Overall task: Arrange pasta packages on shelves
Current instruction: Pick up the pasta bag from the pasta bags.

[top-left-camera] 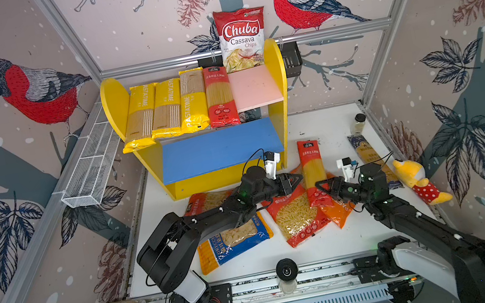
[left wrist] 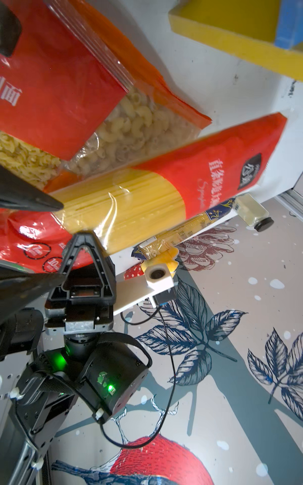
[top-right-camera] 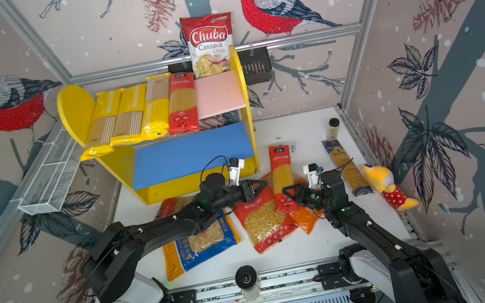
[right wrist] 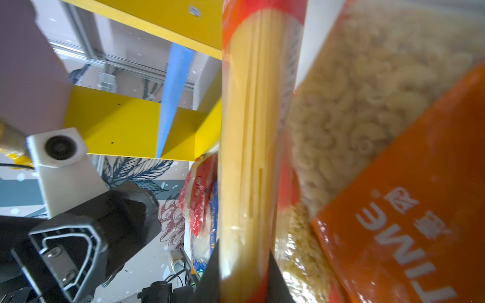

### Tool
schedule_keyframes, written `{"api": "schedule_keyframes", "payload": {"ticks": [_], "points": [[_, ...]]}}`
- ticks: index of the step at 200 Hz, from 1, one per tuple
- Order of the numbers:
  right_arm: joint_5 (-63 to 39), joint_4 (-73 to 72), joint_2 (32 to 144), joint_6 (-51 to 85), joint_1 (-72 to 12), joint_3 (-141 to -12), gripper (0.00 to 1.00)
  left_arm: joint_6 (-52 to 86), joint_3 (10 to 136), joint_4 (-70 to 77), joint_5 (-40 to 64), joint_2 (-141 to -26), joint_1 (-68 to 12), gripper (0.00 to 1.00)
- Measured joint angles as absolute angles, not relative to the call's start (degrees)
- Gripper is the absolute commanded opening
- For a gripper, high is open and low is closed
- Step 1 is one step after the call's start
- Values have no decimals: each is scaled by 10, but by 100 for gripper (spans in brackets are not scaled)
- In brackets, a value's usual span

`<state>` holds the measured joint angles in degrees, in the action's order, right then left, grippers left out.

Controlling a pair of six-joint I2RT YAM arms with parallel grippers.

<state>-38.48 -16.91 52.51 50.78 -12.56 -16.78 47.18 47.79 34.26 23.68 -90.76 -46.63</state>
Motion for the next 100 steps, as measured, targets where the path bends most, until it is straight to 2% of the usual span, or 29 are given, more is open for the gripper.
{"api": "schedule_keyframes", "payload": {"ticks": [27, 63, 100], "points": [[-363, -168, 446, 506, -133, -168, 16, 448, 479, 331, 223, -868, -465, 50], [-315, -184, 329, 493, -163, -161, 15, 400, 483, 327, 206, -801, -465, 67], [-263, -197, 276, 456, -227, -175, 15, 362, 500, 318, 190, -756, -465, 79]]}}
